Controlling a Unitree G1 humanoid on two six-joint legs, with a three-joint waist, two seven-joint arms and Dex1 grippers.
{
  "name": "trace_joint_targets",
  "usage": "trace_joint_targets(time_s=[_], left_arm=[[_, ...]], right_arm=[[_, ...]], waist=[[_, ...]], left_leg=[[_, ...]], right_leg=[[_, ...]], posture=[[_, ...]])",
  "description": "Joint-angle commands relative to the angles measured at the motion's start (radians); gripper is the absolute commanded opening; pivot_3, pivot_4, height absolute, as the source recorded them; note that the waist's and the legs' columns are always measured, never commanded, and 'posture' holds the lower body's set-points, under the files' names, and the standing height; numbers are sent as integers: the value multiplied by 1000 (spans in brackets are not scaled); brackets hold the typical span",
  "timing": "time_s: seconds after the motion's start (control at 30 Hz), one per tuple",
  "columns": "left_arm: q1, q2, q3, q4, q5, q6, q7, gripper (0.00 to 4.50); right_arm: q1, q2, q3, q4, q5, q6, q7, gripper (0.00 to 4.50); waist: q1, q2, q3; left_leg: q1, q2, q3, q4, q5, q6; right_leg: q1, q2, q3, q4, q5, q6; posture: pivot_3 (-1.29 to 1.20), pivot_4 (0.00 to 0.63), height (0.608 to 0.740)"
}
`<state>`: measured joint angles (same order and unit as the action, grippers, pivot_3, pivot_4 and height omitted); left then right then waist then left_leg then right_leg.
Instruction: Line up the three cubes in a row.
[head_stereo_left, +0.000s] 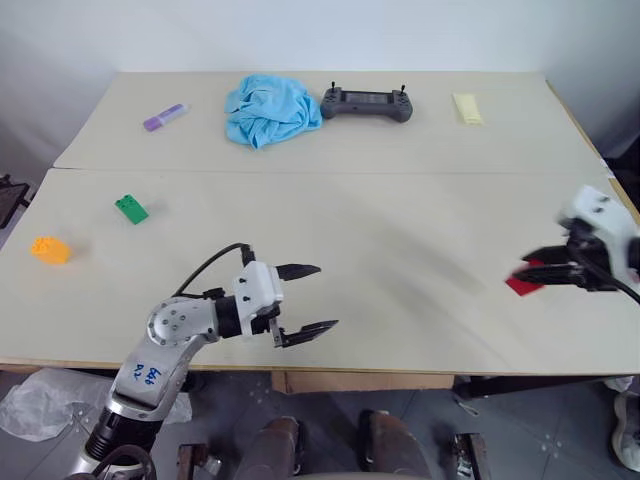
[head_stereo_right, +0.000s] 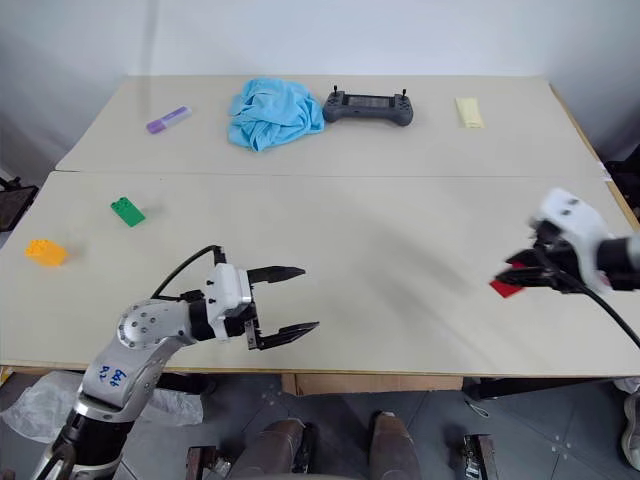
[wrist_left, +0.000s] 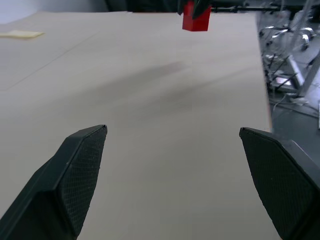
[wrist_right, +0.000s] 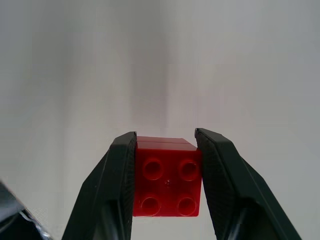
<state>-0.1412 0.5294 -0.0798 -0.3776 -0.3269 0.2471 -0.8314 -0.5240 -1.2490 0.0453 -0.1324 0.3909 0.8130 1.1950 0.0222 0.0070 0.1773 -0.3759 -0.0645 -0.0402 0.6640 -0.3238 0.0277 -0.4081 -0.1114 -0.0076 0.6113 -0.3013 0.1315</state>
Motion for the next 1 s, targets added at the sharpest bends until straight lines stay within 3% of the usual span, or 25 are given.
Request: trace_joint_targets(time_s=[0.03,0.23,0.4,0.97,1.0], left_arm=[[36,16,49,4,-6,-39,1,4500],[148,87,94,19,30,-129,-41,4500],[219,112,180,13,8,-138,-13,4500],[235,122,180,-30,58,-145,21,4500],[240,112,186,-37,52,-140,35,4500]], right_arm=[[-153,96,182,-47,-105,-69,45,1466],[-401,377,431,57,-250,-114,68,1466],[-456,539,546,113,-332,-198,78,1466],[-522,730,566,353,-464,-368,93,1466],[-527,740,559,354,-458,-362,94,1815]], waist=[[0,-1,1],[-4,-2,1],[2,-2,1],[-41,-4,0],[-45,-4,0]], left_leg=[[-1,0,0,0,0,0],[-3,0,-1,0,0,0],[-9,-1,-7,2,0,-1],[-10,-4,-8,4,1,0],[-10,-4,-8,4,1,0]], right_leg=[[-1,0,0,0,0,0],[-4,-1,1,1,0,-1],[-7,-1,-3,3,0,-2],[-9,-3,-11,11,0,-3],[-9,-3,-11,12,0,-3]], posture=[[0,150,740],[0,150,740],[0,150,740],[0,150,740],[0,150,740]])
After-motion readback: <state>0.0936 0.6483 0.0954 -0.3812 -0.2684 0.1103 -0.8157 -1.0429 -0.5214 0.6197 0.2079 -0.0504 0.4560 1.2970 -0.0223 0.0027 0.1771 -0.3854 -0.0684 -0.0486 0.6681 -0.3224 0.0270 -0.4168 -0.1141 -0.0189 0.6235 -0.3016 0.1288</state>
